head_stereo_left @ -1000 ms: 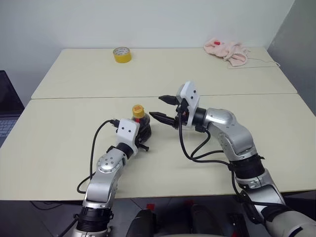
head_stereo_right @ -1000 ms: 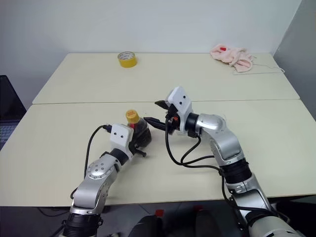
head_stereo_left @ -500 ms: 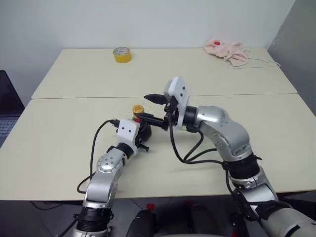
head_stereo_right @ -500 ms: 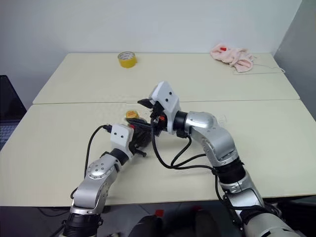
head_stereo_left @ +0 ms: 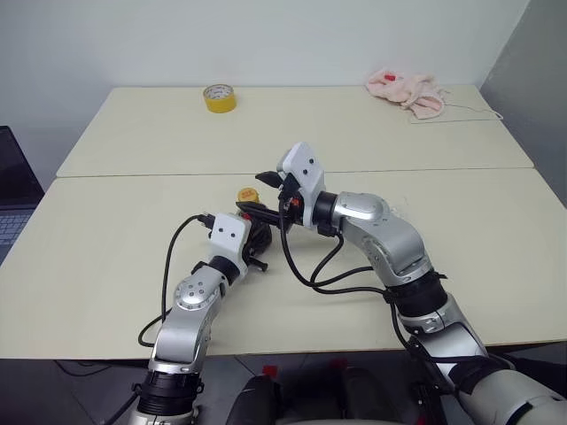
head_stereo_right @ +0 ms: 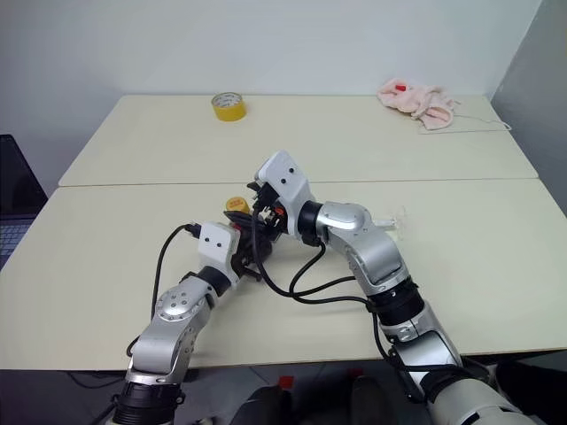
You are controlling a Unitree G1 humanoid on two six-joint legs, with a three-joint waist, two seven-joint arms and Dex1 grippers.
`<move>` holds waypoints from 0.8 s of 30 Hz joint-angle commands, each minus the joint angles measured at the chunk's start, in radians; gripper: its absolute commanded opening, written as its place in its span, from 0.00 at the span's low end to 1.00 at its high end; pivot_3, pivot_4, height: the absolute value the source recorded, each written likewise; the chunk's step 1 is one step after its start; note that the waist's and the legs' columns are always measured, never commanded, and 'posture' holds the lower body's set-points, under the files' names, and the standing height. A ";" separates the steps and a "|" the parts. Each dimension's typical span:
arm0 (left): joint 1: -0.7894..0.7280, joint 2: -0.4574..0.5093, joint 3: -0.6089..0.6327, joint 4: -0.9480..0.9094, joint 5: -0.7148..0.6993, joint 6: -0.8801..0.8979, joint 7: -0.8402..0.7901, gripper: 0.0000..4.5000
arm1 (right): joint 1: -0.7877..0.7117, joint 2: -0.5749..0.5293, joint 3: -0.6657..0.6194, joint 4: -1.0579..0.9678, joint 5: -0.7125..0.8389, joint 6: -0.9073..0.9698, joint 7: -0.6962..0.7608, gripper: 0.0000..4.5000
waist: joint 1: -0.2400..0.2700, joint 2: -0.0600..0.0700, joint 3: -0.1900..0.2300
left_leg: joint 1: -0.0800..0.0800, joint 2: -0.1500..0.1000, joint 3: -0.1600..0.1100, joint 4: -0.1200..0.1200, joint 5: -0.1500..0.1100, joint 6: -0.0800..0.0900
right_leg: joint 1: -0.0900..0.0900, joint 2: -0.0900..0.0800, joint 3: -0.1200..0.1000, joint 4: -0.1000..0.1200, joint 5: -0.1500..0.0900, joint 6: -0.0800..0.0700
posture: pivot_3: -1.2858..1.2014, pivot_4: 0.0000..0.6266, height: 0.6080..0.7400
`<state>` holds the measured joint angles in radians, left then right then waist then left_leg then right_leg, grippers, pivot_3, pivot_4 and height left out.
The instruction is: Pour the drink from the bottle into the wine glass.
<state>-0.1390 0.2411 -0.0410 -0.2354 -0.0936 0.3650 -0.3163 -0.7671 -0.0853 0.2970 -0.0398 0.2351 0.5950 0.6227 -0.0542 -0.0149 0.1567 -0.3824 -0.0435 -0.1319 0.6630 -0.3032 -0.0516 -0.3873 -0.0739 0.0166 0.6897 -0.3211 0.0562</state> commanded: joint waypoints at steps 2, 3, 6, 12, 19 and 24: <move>-0.003 0.000 0.000 -0.023 0.001 -0.014 0.003 0.15 | -0.027 0.007 -0.012 -0.021 0.000 -0.026 0.002 0.66 | 0.000 0.000 0.000 | 0.000 0.000 0.000 0.000 0.000 0.000 | 0.000 0.000 0.000 0.000 0.000 0.000 | 0.52 0.24 1.00; -0.003 0.000 0.000 -0.023 0.001 -0.015 0.003 0.15 | -0.026 0.006 -0.013 -0.023 0.002 -0.025 0.007 0.58 | -0.001 0.000 0.000 | 0.000 0.000 0.000 0.000 0.000 0.000 | 0.000 0.000 0.000 0.000 0.000 0.000 | 0.52 0.24 1.00; -0.003 -0.001 0.000 -0.023 0.001 -0.015 0.003 0.15 | -0.013 -0.003 -0.014 -0.044 0.024 -0.015 0.039 0.36 | -0.001 0.000 0.000 | 0.000 0.000 0.000 0.000 0.000 0.000 | 0.000 0.000 0.000 0.000 0.000 0.000 | 0.52 0.24 1.00; -0.004 0.000 0.002 -0.020 0.002 -0.016 0.005 0.15 | 0.005 0.005 -0.034 -0.054 0.077 -0.042 0.086 0.27 | -0.001 0.000 0.000 | 0.000 0.000 0.000 0.000 0.000 0.000 | 0.000 0.000 0.000 0.000 0.000 0.000 | 0.52 0.24 1.00; -0.002 0.000 0.003 -0.021 0.002 -0.018 0.006 0.15 | 0.008 0.050 -0.108 -0.028 0.130 -0.080 0.064 0.27 | -0.001 0.000 0.000 | 0.000 0.000 0.000 0.000 0.000 0.000 | 0.000 0.000 0.000 0.000 0.000 0.000 | 0.52 0.24 1.00; 0.002 -0.001 0.008 -0.029 -0.002 -0.020 0.007 0.15 | 0.089 -0.083 -0.167 -0.191 0.148 -0.051 0.096 0.27 | 0.010 0.000 0.000 | 0.000 0.000 -0.001 0.000 0.000 0.000 | 0.000 0.000 0.000 -0.001 0.000 0.000 | 0.52 0.24 1.00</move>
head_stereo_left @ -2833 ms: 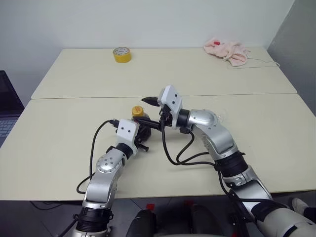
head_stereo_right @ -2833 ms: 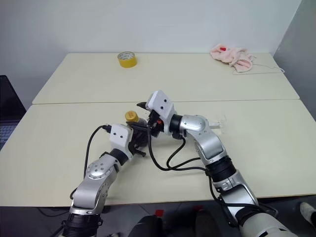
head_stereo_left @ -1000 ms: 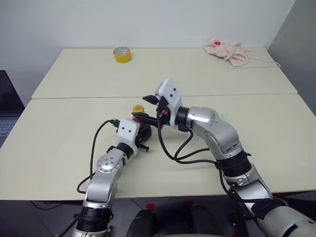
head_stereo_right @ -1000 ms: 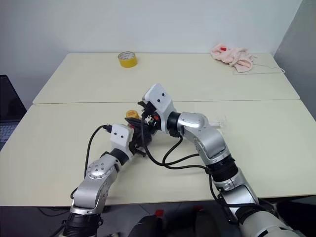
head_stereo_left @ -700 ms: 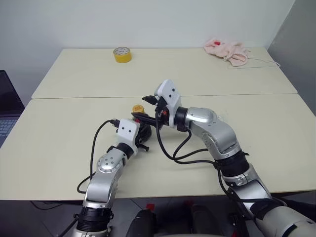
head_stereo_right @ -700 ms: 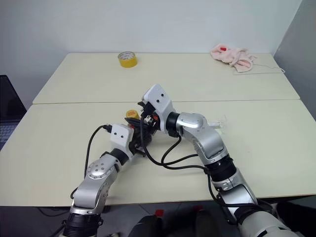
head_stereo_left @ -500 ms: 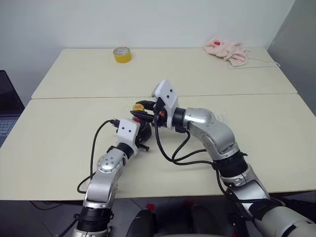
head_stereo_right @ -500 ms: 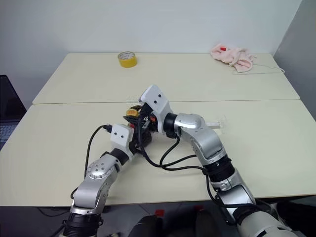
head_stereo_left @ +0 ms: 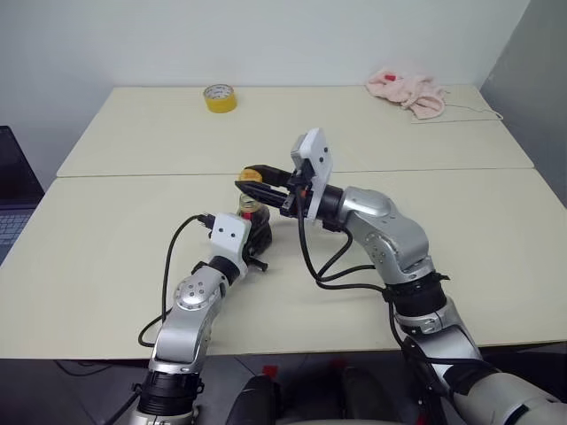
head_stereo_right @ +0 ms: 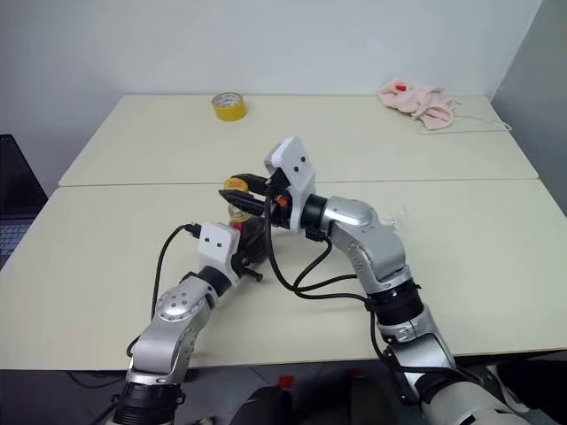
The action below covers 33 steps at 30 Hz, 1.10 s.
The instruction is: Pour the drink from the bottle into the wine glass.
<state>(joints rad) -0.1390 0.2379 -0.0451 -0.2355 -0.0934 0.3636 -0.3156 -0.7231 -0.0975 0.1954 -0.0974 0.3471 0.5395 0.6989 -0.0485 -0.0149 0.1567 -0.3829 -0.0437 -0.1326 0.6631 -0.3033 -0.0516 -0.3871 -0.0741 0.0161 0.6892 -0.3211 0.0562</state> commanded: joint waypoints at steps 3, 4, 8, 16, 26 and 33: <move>0.000 -0.003 0.024 -0.027 -0.013 -0.029 0.007 0.15 | 0.165 -0.197 -0.158 -0.240 0.046 0.014 0.003 0.27 | 0.009 0.000 0.000 | -0.001 -0.001 0.001 0.000 0.000 0.000 | 0.001 -0.001 0.000 -0.001 0.000 0.000 | 0.52 0.24 1.00; -0.002 -0.005 0.027 -0.026 -0.015 -0.034 0.008 0.15 | 0.210 -0.221 -0.204 -0.266 0.072 0.021 -0.003 0.27 | 0.012 0.000 0.000 | 0.000 -0.001 0.001 0.000 0.000 0.000 | 0.001 -0.001 0.000 -0.001 0.000 0.000 | 0.52 0.24 1.00; -0.008 -0.019 0.041 -0.020 -0.021 -0.057 0.017 0.15 | 0.392 -0.301 -0.310 -0.327 0.107 0.021 -0.015 0.27 | 0.014 0.000 0.000 | 0.000 0.001 0.002 0.000 0.000 0.000 | 0.000 0.001 0.001 -0.001 0.000 0.000 | 0.52 0.24 1.00; -0.023 -0.041 0.053 0.011 -0.025 -0.096 0.029 0.15 | 0.731 -0.418 -0.406 -0.236 -0.011 -0.162 -0.019 0.27 | 0.021 -0.001 0.000 | 0.001 0.000 0.002 0.000 0.000 0.001 | 0.003 0.001 0.001 -0.002 0.000 0.000 | 0.52 0.24 1.00; -0.025 -0.043 0.059 0.023 -0.024 -0.109 0.025 0.15 | 0.800 -0.492 -0.414 -0.012 -0.090 -0.316 -0.010 0.27 | 0.020 -0.001 0.000 | 0.003 0.001 0.002 0.000 0.000 0.001 | 0.007 0.002 0.000 -0.004 0.000 0.000 | 0.52 0.24 1.00; -0.025 -0.041 0.062 0.020 -0.023 -0.108 0.026 0.15 | 0.812 -0.553 -0.385 0.020 -0.100 -0.319 0.051 0.65 | 0.023 -0.001 0.000 | 0.007 0.001 0.000 0.000 0.000 0.001 | 0.014 0.001 -0.001 -0.008 0.000 0.000 | 0.52 0.24 1.00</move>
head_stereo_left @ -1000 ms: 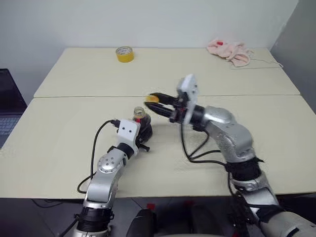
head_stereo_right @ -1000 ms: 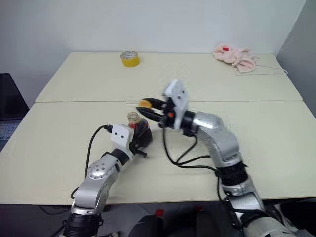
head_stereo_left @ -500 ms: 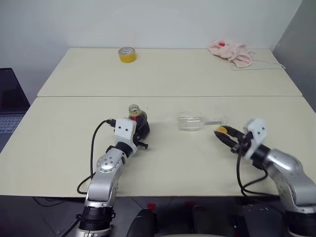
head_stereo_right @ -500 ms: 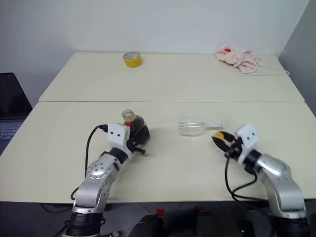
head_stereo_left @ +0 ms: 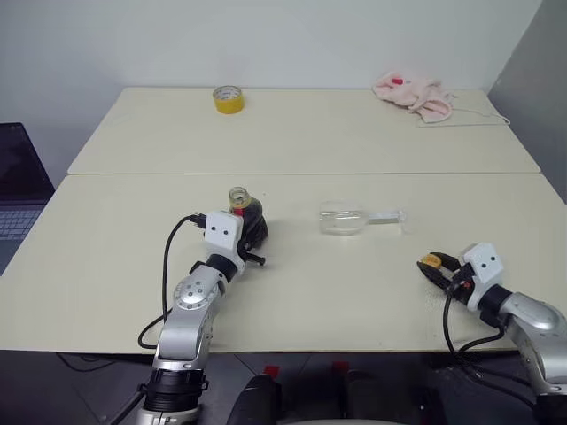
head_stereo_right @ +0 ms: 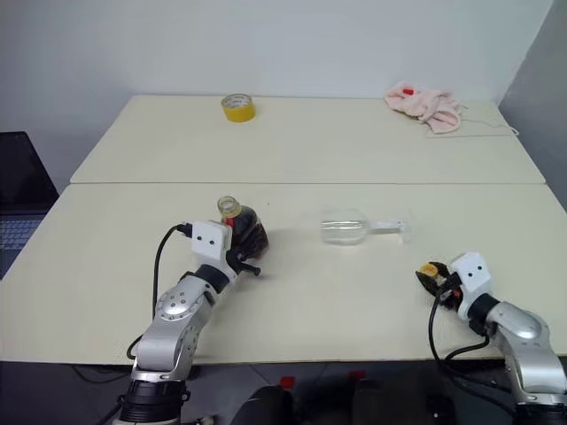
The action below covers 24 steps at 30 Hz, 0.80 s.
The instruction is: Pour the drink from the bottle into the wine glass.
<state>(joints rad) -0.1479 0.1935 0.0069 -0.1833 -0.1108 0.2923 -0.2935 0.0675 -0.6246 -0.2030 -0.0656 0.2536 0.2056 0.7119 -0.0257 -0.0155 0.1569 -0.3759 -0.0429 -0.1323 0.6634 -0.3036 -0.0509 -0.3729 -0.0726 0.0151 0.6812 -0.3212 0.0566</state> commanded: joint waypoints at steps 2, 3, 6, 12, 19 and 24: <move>-0.018 0.004 0.012 -0.032 -0.007 -0.036 0.004 0.15 | 0.031 -0.046 0.019 -0.026 0.004 0.027 0.060 0.80 | 0.001 0.000 0.000 | 0.000 0.000 0.000 0.000 0.000 0.000 | 0.000 0.000 0.000 0.000 0.000 0.000 | 0.52 0.24 1.00; -0.020 0.005 0.013 -0.031 -0.007 -0.036 0.004 0.15 | 0.037 -0.056 0.021 -0.037 0.010 0.032 0.071 0.87 | 0.001 0.000 0.000 | 0.000 0.000 0.000 0.000 0.000 0.000 | 0.001 0.000 0.000 0.000 0.000 0.000 | 0.52 0.24 1.00; -0.021 0.005 0.014 -0.031 -0.008 -0.034 0.004 0.15 | 0.041 -0.066 -0.001 -0.092 0.056 0.087 0.079 0.88 | 0.002 0.000 0.000 | 0.001 0.000 0.000 0.000 0.000 0.000 | 0.001 0.000 0.000 0.000 0.000 0.000 | 0.52 0.24 1.00; -0.035 0.009 0.040 -0.013 -0.016 -0.029 0.012 0.15 | -0.028 -0.121 -0.054 -0.321 0.178 0.274 0.070 0.88 | 0.001 0.000 0.000 | 0.000 0.000 0.001 0.000 0.000 0.000 | 0.000 0.000 0.001 0.000 0.000 0.000 | 0.52 0.24 1.00; -0.090 0.022 0.080 0.060 -0.028 -0.040 0.004 0.15 | -0.226 -0.136 0.054 -0.555 0.292 0.465 0.018 0.88 | 0.002 0.000 0.001 | -0.001 0.000 -0.001 0.000 0.000 0.000 | 0.000 0.000 -0.001 -0.001 0.000 0.000 | 0.52 0.24 1.00; -0.165 0.031 0.123 0.175 -0.039 -0.059 0.006 0.15 | -0.413 -0.048 0.211 -0.536 0.260 0.516 -0.051 0.88 | 0.001 -0.001 0.001 | -0.002 0.000 -0.002 0.002 0.000 0.000 | -0.001 0.000 -0.002 -0.001 0.000 0.000 | 0.52 0.24 1.00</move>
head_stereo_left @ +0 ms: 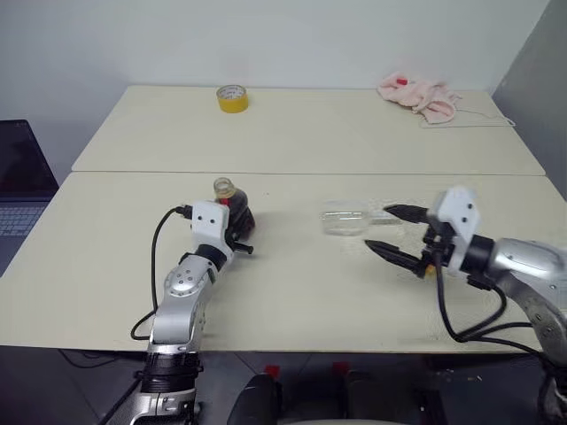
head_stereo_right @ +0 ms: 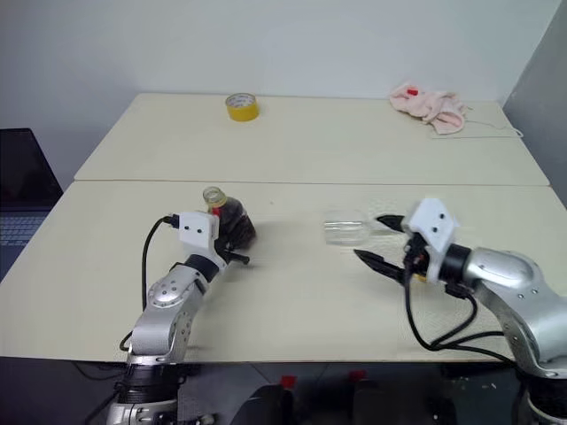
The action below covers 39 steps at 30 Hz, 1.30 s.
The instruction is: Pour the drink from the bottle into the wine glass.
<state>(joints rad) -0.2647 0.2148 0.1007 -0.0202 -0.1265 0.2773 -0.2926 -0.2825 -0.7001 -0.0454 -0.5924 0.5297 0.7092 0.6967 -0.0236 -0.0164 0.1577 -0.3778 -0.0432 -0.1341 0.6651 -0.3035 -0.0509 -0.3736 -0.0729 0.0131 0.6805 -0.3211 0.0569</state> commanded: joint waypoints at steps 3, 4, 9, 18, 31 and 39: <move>-0.102 0.006 0.054 0.087 -0.031 -0.060 0.020 0.15 | -0.129 0.077 0.129 0.051 -0.076 -0.008 -0.066 0.88 | 0.000 0.000 0.000 | -0.001 0.000 -0.001 0.000 0.000 0.000 | 0.000 0.000 -0.001 0.000 0.000 0.000 | 0.52 0.24 1.00; -0.113 0.004 0.059 0.104 -0.034 -0.065 0.024 0.15 | -0.140 0.087 0.140 0.064 -0.088 -0.012 -0.071 0.88 | 0.000 0.000 0.000 | -0.001 -0.001 -0.001 0.000 0.000 0.000 | -0.001 -0.001 -0.001 0.000 0.000 0.000 | 0.52 0.24 1.00; -0.183 -0.004 0.073 0.209 -0.037 -0.100 0.042 0.15 | -0.146 0.113 0.162 0.097 -0.115 -0.051 -0.059 0.88 | 0.000 0.000 0.000 | -0.002 -0.001 0.000 0.000 0.000 0.000 | -0.002 -0.002 -0.001 0.000 0.000 0.000 | 0.52 0.24 1.00; -0.277 0.019 0.106 0.369 -0.045 -0.152 0.060 0.15 | -0.186 0.169 0.223 0.096 -0.124 -0.043 -0.041 0.88 | -0.006 0.000 0.000 | -0.002 -0.001 -0.001 0.000 0.000 0.000 | -0.003 -0.001 -0.001 0.001 0.000 0.000 | 0.52 0.24 1.00; -0.363 0.029 0.123 0.571 -0.064 -0.219 0.022 0.15 | -0.228 0.210 0.259 0.113 -0.143 -0.038 -0.044 0.88 | -0.006 0.000 0.000 | -0.002 -0.001 -0.001 0.000 0.000 -0.001 | -0.004 -0.001 -0.001 0.002 0.000 0.000 | 0.52 0.24 1.00; -0.377 0.040 0.131 0.633 -0.053 -0.248 0.036 0.45 | -0.229 0.226 0.258 0.106 -0.147 -0.028 -0.040 0.88 | -0.007 0.000 -0.001 | -0.002 -0.001 -0.001 0.000 0.000 0.000 | -0.004 -0.001 -0.001 0.002 0.000 0.000 | 0.52 0.24 1.00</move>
<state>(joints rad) -0.6362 0.2432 0.2267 0.6029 -0.1821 0.0403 -0.2644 -0.4917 -0.4766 0.2199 -0.4629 0.3765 0.6856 0.6520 -0.0310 -0.0167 0.1570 -0.3796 -0.0444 -0.1349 0.6653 -0.3032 -0.0514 -0.3777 -0.0741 0.0124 0.6826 -0.3208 0.0571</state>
